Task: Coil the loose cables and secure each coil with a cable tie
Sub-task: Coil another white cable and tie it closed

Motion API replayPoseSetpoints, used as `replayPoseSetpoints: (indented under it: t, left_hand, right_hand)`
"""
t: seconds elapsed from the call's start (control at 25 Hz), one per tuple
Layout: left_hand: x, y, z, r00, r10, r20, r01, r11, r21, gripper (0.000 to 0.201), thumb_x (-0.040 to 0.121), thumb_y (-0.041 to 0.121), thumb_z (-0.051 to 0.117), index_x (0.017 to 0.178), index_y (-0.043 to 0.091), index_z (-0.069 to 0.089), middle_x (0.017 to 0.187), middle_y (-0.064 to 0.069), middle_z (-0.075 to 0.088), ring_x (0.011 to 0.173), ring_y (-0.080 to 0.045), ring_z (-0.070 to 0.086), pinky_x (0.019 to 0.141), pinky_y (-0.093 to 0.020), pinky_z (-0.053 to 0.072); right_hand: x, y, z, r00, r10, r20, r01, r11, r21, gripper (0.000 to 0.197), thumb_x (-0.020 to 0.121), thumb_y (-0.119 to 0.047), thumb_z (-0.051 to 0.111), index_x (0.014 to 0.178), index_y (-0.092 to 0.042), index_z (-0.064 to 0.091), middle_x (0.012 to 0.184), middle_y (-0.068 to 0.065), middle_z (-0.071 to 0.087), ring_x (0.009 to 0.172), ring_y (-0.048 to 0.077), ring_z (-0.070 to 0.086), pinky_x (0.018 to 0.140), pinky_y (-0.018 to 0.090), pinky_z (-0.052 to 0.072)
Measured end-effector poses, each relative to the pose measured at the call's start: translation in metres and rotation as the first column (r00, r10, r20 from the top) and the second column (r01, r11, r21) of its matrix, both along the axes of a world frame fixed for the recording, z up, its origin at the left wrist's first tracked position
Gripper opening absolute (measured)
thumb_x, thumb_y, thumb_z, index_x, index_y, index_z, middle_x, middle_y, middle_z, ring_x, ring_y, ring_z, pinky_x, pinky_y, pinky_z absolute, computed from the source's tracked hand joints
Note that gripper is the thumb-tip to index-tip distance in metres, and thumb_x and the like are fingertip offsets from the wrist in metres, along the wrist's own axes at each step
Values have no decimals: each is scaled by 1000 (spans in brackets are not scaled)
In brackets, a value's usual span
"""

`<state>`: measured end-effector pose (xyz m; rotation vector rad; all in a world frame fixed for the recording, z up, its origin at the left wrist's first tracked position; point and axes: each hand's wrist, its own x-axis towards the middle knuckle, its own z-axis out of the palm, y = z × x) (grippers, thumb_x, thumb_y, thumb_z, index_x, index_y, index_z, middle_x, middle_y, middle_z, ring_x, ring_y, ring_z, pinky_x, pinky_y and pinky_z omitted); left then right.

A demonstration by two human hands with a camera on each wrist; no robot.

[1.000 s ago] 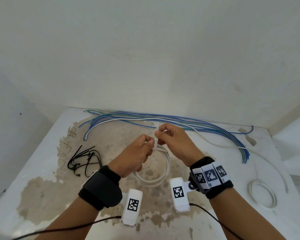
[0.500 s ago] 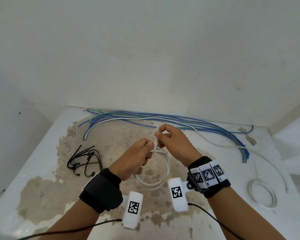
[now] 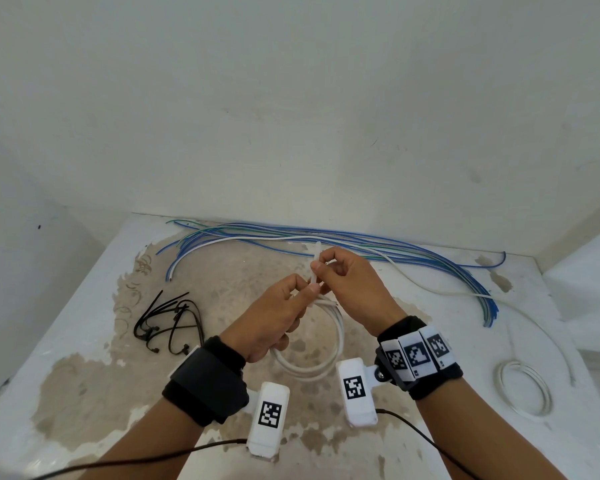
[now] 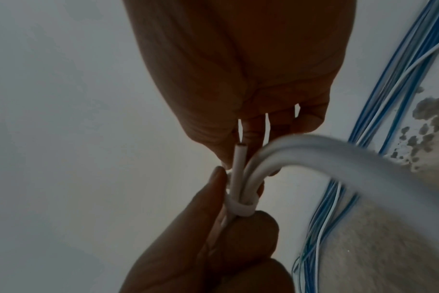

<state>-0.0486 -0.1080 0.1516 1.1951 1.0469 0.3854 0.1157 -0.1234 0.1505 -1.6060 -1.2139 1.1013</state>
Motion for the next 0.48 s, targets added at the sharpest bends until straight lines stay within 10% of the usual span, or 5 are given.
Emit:
replayPoseSetpoints:
  t: [0.48]
  left_hand:
    - [0, -2, 4, 999, 49, 13, -50, 995, 82, 35, 99, 56, 48, 72, 35, 53, 61, 9, 29, 49, -8, 18, 41, -19, 17]
  right_hand:
    - [-10, 5, 8, 998, -54, -31, 56, 994, 93, 13, 97, -27, 67, 88, -17, 68, 77, 2, 74, 73, 14, 68, 86, 40, 55]
